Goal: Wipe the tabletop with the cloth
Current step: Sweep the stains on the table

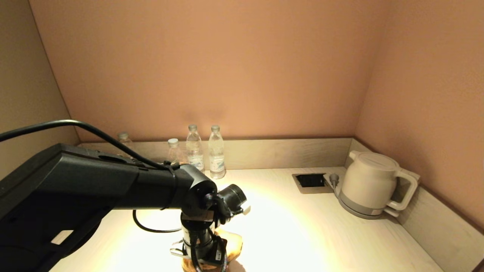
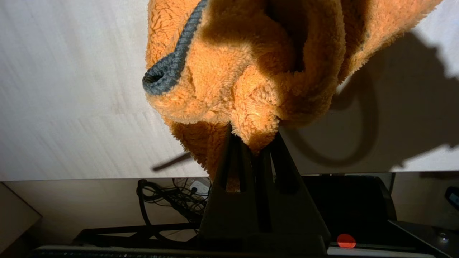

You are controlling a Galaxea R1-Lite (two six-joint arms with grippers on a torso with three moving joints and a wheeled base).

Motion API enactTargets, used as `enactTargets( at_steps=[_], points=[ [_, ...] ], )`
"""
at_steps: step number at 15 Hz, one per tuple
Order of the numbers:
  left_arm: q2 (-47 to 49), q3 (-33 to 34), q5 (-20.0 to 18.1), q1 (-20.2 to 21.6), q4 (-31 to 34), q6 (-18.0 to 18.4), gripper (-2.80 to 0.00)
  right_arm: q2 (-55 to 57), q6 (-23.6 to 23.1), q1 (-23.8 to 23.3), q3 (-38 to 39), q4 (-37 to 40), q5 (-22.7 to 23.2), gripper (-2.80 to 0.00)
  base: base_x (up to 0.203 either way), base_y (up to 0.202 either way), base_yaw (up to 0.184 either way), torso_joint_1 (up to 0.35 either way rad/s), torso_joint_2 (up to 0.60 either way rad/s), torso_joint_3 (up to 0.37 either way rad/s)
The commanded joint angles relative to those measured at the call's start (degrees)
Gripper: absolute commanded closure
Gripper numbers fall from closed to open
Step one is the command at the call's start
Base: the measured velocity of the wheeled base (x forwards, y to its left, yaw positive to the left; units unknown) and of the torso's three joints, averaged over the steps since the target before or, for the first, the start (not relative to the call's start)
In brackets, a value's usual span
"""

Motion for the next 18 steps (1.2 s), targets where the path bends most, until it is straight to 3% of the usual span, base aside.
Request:
enactTargets(
  at_steps=[1, 8, 10, 13, 16, 18],
  points=[
    [-2.92, 3.26, 0.06, -0.59, 0.06, -0.21, 0.0, 0.0, 0.0, 0.0, 0.0, -0.02, 0.0, 0.0, 0.0, 0.0, 0.0, 0.0, 0.0, 0.0],
    [-4.24, 4.29, -0.67, -8.0, -1.22, -1.0, 0.0, 0.0, 0.0, 0.0, 0.0, -0.02, 0.0, 0.0, 0.0, 0.0, 0.0, 0.0, 0.0, 0.0],
    [-3.9, 3.44, -0.91, -9.81, -6.34, -0.92, 0.0, 0.0, 0.0, 0.0, 0.0, -0.02, 0.0, 0.0, 0.0, 0.0, 0.0, 0.0, 0.0, 0.0],
    [-2.33, 2.36, -0.54, -9.79, -9.23, -0.84, 0.0, 0.0, 0.0, 0.0, 0.0, -0.02, 0.0, 0.0, 0.0, 0.0, 0.0, 0.0, 0.0, 0.0],
    [0.05, 2.45, -0.47, -9.45, -17.77, 1.22, 0.0, 0.0, 0.0, 0.0, 0.0, -0.02, 0.0, 0.0, 0.0, 0.0, 0.0, 0.0, 0.0, 0.0],
    [0.24, 2.47, -0.47, -9.38, -18.22, 1.63, 0.0, 0.0, 0.0, 0.0, 0.0, -0.02, 0.0, 0.0, 0.0, 0.0, 0.0, 0.0, 0.0, 0.0]
  ],
)
